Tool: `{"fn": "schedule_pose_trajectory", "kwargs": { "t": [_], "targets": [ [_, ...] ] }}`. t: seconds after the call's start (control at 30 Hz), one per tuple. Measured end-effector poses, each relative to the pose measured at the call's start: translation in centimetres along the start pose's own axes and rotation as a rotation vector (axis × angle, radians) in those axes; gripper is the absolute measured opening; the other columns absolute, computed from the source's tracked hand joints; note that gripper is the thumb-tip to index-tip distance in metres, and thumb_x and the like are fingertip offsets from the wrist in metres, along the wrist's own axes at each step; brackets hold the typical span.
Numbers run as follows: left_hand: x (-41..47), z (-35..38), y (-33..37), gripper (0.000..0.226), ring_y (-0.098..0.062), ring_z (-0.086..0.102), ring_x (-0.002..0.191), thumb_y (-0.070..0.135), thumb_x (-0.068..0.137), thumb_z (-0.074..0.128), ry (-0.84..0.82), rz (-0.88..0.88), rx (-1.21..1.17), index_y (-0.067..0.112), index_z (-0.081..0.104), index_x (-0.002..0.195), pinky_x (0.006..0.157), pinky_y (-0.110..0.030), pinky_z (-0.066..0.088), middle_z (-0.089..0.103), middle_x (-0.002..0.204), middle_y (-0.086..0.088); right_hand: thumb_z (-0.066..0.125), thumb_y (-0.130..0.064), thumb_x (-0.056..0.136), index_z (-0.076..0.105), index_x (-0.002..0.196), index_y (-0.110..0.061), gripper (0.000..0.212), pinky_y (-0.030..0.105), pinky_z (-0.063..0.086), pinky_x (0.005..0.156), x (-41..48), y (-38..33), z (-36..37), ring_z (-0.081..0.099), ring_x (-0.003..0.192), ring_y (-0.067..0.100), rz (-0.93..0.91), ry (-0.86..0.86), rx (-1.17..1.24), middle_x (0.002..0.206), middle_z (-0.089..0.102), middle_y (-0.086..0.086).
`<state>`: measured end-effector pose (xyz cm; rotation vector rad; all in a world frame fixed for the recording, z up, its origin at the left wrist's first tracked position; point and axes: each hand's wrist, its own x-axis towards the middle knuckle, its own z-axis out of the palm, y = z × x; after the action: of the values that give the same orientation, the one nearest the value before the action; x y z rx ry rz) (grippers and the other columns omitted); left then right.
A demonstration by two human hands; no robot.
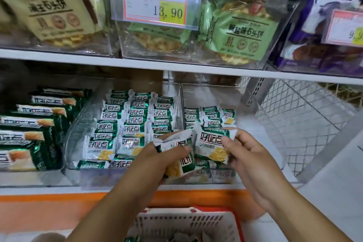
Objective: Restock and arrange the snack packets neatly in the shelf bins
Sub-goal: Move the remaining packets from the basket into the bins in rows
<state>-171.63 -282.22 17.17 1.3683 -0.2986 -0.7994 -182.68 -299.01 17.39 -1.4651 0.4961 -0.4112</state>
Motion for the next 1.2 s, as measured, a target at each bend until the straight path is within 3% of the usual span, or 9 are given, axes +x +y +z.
{"fn": "schedule_pose_trajectory", "kwargs": {
  "t": [0.13,0.27,0.43,0.57,0.77,0.9,1.0,1.1,1.2],
  "targets": [
    [0.6,-0.1,-0.1,0.039,-0.005,0.046,0.037,0.045,0.067,0.086,0.071,-0.014,0.056,0.016,0.061,0.074,0.051,-0.028,0.034,0.056,0.05,0.009,0.076,-0.036,0.073,0.067,0.103,-0.043,0.033,0.046,0.048,0.091,0.6,-0.9,0.5,0.062,0.082,0.024,0.017,0.023,-0.152,0.085,0.052,0.017],
    [0.8,0.5,0.2,0.021,0.003,0.046,0.035,0.033,0.079,0.079,0.077,0.053,0.109,0.022,0.073,0.096,0.041,-0.016,0.036,0.052,0.042,0.018,0.071,-0.036,0.081,0.062,0.1,-0.051,0.026,0.018,0.049,0.079,1.1,-1.6,0.5,0.057,0.094,-0.015,0.003,-0.082,-0.45,0.109,0.061,-0.025],
    [1.5,0.6,0.2,0.023,0.001,0.066,0.062,0.041,0.074,0.079,0.133,0.059,0.132,0.042,0.07,0.095,0.053,-0.018,0.047,0.073,0.074,0.019,0.078,-0.03,0.076,0.068,0.097,-0.037,0.024,0.031,0.053,0.085,3.7,-1.9,-1.9,0.066,0.09,0.013,-0.012,-0.002,-0.544,0.105,0.068,0.001],
    [2.8,-0.4,-0.1,0.043,-0.022,0.066,0.089,0.039,0.053,0.09,0.123,0.073,0.03,0.051,0.07,0.09,0.079,-0.05,0.05,0.073,0.083,0.013,0.078,-0.011,0.079,0.066,0.112,-0.016,0.035,0.002,0.04,0.068,10.8,-3.2,-7.3,0.06,0.081,0.005,-0.149,0.193,-0.817,0.098,0.065,-0.003],
    [3.9,-1.3,-0.3,0.032,-0.046,0.066,0.094,0.01,0.078,0.071,0.189,0.069,0.024,0.043,0.072,0.081,0.08,-0.051,0.051,0.07,0.097,-0.019,0.071,-0.015,0.084,0.063,0.11,-0.01,0.028,0.03,0.043,0.081,19.7,0.2,-10.6,0.061,0.103,0.032,-0.2,0.025,-1.526,0.11,0.064,0.014],
    [4.0,-1.7,0.0,0.027,-0.042,0.063,0.091,0.016,0.073,0.072,0.176,0.081,0.041,0.04,0.072,0.084,0.083,-0.057,0.05,0.065,0.101,-0.027,0.07,-0.024,0.086,0.063,0.121,-0.021,0.035,0.029,0.043,0.092,22.3,2.5,-10.2,0.055,0.106,0.029,-0.16,-0.01,-1.655,0.12,0.05,0.012],
    [4.0,-2.1,-0.2,0.035,-0.039,0.065,0.09,0.007,0.083,0.072,0.151,0.091,0.067,0.042,0.074,0.084,0.086,-0.055,0.05,0.071,0.092,-0.018,0.07,-0.029,0.083,0.062,0.117,-0.036,0.036,0.033,0.05,0.093,22.9,4.3,-10.3,0.06,0.103,0.026,-0.147,0.042,-1.706,0.115,0.06,0.006],
    [3.9,-2.2,-0.1,0.037,-0.03,0.072,0.091,-0.001,0.086,0.066,0.154,0.073,0.082,0.034,0.075,0.091,0.09,-0.047,0.053,0.077,0.093,-0.007,0.067,-0.027,0.083,0.062,0.113,-0.032,0.03,0.035,0.053,0.084,22.2,4.9,-9.7,0.062,0.092,0.03,-0.232,0.185,-1.783,0.102,0.061,0.01],
    [4.0,-2.0,-0.1,0.035,-0.024,0.074,0.087,0.0,0.084,0.069,0.151,0.066,0.088,0.031,0.073,0.098,0.085,-0.039,0.052,0.077,0.094,-0.002,0.065,-0.025,0.086,0.063,0.119,-0.028,0.033,0.033,0.051,0.084,21.9,5.0,-9.5,0.056,0.103,0.027,-0.262,0.149,-1.862,0.11,0.061,0.009]
  ]
}}
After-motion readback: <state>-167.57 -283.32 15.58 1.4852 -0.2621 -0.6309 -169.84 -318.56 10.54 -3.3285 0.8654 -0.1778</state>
